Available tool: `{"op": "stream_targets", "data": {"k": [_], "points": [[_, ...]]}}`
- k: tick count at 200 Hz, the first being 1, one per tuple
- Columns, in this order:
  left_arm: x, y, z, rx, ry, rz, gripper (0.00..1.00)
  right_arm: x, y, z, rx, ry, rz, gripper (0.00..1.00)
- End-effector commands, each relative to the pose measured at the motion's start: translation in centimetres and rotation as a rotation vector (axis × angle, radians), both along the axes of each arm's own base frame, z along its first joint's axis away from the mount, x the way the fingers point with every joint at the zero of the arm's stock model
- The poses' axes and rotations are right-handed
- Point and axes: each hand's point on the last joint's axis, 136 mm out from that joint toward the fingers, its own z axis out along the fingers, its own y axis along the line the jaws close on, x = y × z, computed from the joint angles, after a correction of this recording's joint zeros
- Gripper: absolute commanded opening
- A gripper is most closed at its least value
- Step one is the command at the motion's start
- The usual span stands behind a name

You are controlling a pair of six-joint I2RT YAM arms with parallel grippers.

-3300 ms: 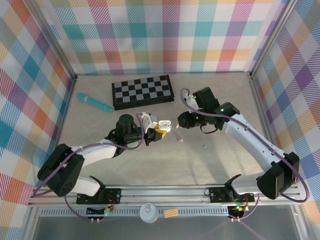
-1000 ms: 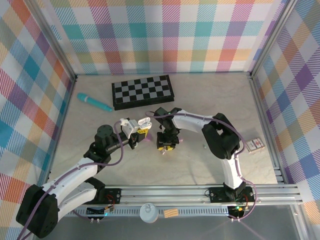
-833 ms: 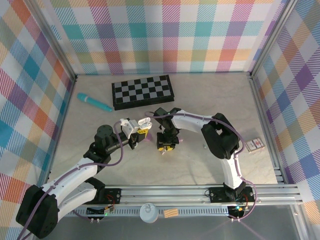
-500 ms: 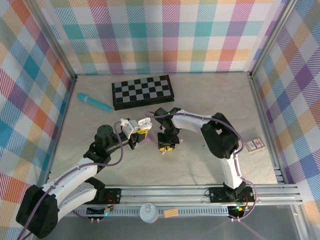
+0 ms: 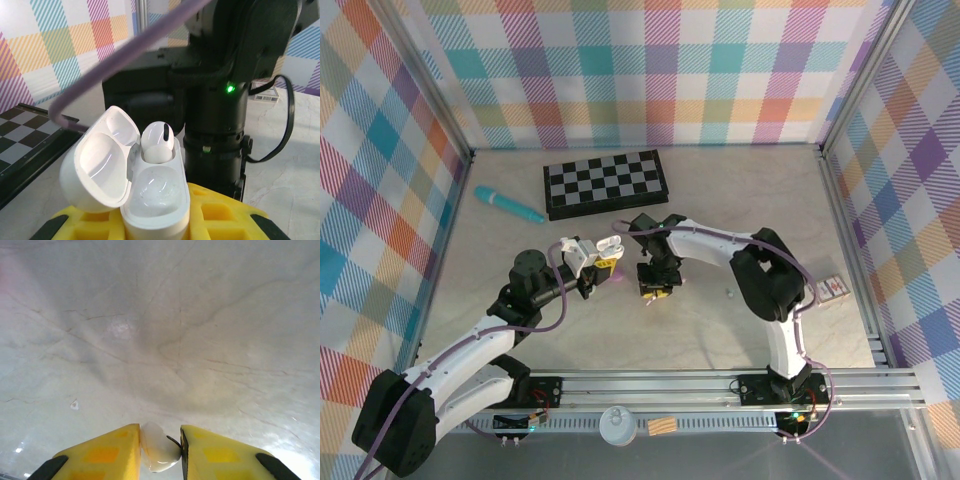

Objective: Insert wireless bluetooth earbuds into charging case

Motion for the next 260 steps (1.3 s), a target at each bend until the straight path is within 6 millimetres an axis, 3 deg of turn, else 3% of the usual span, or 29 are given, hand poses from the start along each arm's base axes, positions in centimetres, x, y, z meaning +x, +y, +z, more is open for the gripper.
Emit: {"op": "stream_targets", "data": {"k": [1, 64, 115, 156, 183, 226, 260], "points": [[-0.2, -0.3, 0.2, -0.01, -0.011, -0.03, 0.01, 1.0, -1.2, 2.7, -0.012, -0.101, -0.014, 0.26], [-0.7, -1.8, -0.9, -0.017, 0.032, -0.117, 0.01, 3.4, -3.0, 9.0, 0.001, -0.292, 0.022, 0.26], [-0.2, -3.0, -1.7, -0.026, 0.048, -0.157, 0.0, 4.6, -2.6, 13.6, 0.05, -0.386, 0.053, 0.27], [0.2, -2.9, -1.7, -0.013, 0.045, -0.142, 0.01, 4.5, -4.6, 10.9, 0.041, -0.315, -0.019, 0.3], [0.0, -2.8, -1.7, -0.005, 0.043, -0.138, 0.01, 3.1, -5.2, 8.0, 0.075, -0.242, -0.035, 0.33], [-0.1, -2.7, -1.6, -0.009, 0.037, -0.136, 0.0, 0.8, -4.1, 3.1, 0.158, -0.081, -0.104, 0.33], [-0.2, -2.6, -1.6, -0.002, 0.039, -0.138, 0.01, 0.6, -3.5, 0.9, 0.2, -0.024, -0.181, 0.33]]}}
